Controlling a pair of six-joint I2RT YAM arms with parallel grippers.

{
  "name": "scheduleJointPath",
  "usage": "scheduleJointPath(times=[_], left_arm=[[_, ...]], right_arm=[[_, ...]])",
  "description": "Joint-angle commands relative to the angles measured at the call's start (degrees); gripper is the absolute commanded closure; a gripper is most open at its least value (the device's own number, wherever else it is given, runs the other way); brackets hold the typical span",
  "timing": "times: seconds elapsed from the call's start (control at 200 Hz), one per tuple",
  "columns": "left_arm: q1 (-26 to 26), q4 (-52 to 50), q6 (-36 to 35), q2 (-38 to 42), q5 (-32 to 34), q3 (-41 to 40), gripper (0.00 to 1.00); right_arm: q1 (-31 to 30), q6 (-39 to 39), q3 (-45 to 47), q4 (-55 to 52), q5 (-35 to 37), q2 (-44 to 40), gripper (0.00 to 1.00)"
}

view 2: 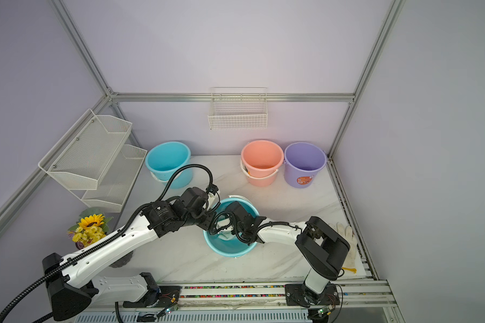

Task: Wipe the inside of the bucket with a cloth
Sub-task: Wipe the dirt from the inside of the bucket.

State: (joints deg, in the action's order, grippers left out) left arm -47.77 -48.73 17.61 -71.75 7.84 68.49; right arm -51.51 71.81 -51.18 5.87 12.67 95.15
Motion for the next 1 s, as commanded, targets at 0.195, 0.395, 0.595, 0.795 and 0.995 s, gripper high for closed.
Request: scheduleJointPath(times=[0.195,0.395,0.595,0.795,0.995], left_arm=[[-2.8,10.0,1.1,-0.7,-7.5,0.2,1.0],[-2.8,9.1,0.8,-1.2,-6.1,0.8,1.0],[-2.8,8.9,0.5,-1.6,-6.0,1.2,1.0],[-2.7,9.2,0.2,-2.0,-6.4,1.6,1.0],[-2.8,10.2,0.3,-2.0,-7.3,1.2,1.0]], right_arm=[[-1.6,9.0,-2.6,-8.7,15.6,-0.3,1.0],[-1.9,-1.9,-5.9,-30.3,15.4,-1.3,1.0],[-1.9,-9.9,-7.2,-44.8,7.2,-3.1,1.0],[-2.0,-12.9,-8.3,-48.3,-5.3,-4.0,1.0],[-1.9,-13.2,-3.9,-34.1,-17.0,-6.4,1.0]])
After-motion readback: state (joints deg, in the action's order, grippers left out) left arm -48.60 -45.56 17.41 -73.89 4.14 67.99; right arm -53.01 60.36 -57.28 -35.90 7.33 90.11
